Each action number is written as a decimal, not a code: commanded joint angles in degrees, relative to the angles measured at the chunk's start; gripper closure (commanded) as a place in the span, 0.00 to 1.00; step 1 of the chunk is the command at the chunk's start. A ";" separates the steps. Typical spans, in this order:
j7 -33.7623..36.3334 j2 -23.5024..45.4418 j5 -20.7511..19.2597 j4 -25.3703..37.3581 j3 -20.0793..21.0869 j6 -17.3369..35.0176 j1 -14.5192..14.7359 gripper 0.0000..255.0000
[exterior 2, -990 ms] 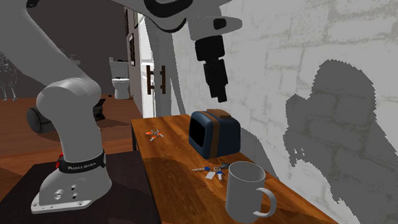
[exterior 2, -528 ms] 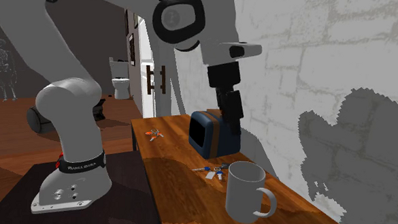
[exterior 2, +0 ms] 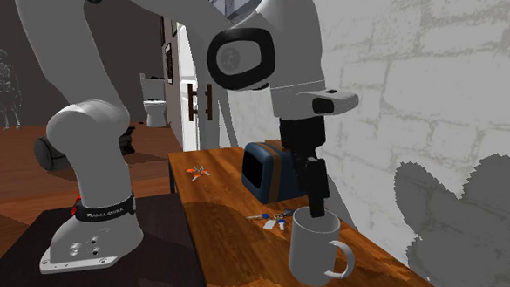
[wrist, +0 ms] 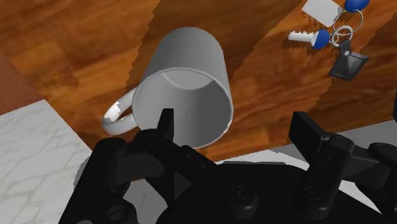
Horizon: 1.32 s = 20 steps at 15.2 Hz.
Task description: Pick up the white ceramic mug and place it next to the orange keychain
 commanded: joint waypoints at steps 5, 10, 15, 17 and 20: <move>-2.57 4.58 3.40 -0.65 -1.34 4.74 1.10 0.00; -2.57 4.58 3.41 -0.65 -1.33 4.74 1.09 0.00; -2.56 4.57 3.40 -0.64 -1.33 4.73 1.09 1.00; -2.56 4.57 3.40 -0.64 -1.33 4.73 1.09 1.00; -2.56 4.57 3.40 -0.65 -1.33 4.73 1.09 1.00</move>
